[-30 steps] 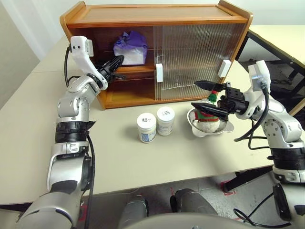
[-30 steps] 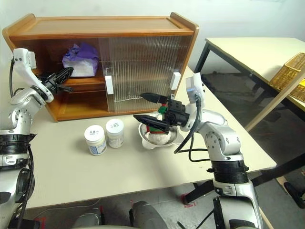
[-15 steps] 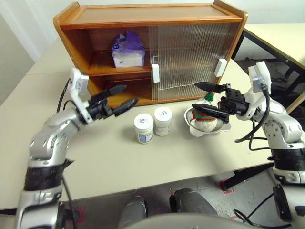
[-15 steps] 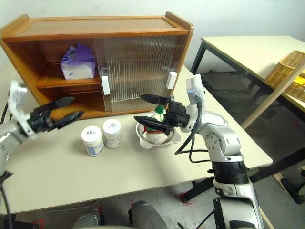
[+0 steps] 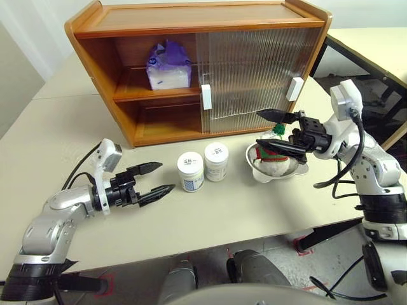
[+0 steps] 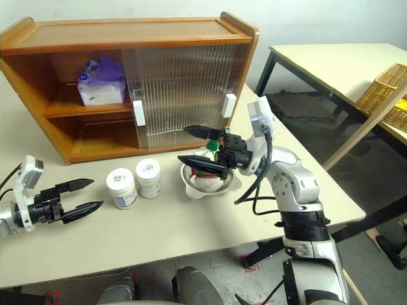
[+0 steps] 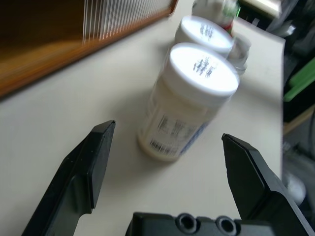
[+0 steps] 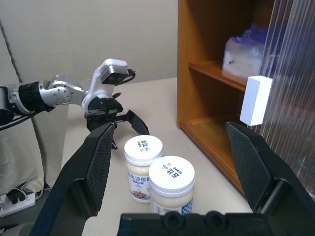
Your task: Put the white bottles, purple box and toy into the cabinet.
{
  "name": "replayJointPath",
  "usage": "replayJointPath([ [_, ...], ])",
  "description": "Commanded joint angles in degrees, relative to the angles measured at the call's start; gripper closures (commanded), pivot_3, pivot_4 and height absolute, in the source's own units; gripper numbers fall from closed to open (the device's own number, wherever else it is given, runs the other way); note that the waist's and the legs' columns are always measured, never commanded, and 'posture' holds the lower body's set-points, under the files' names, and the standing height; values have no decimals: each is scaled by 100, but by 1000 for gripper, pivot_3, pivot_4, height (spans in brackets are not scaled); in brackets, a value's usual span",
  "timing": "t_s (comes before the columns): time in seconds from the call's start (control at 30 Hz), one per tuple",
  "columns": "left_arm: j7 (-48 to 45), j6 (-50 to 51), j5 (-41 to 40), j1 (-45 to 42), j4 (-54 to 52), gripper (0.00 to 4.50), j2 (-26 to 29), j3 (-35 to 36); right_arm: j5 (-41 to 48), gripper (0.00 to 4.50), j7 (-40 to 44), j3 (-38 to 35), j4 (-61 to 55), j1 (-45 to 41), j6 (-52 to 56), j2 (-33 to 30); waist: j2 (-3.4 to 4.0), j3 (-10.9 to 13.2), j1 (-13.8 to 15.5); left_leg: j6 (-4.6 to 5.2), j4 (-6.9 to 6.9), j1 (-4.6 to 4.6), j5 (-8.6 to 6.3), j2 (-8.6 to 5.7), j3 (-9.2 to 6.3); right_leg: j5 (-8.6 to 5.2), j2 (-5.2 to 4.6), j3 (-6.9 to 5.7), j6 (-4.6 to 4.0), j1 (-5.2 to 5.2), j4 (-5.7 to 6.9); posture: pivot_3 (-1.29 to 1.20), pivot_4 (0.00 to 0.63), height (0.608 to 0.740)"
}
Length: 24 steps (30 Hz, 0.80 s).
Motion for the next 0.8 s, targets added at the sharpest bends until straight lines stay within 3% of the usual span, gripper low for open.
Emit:
replayJointPath([
  [0.03,-105,-182,218,-46,107,14,-37,-309,-93,0,26,78,63,-74,-65,25,0,0,0,0,-1,-3,0,2,1,0,0,0,0,-4,1,-206,24,740],
  [0.3,6,-542,691,-197,536,14,-336,-892,-145,0,35,42,121,-136,-96,-6,18,-12,-4,0,1,-6,0,6,6,4,0,-1,-4,-9,3,-213,17,740],
  [0.43,233,-806,1340,-362,944,14,-322,-1280,-187,0,47,62,178,-187,-129,-18,30,-20,-5,1,3,-5,1,6,7,6,1,-1,-2,-8,6,-213,13,740],
  [0.67,488,-1109,1578,-618,1329,14,-618,-1381,-223,0,103,75,232,-231,-142,-41,43,-30,22,11,10,-5,9,1,6,13,1,3,13,3,5,-211,11,740],
  [0.8,629,-1004,1264,-766,1386,14,-990,-1181,-279,0,99,110,247,-231,-129,-57,44,-32,28,19,10,1,22,-4,3,18,-2,4,27,11,5,-211,10,740],
])
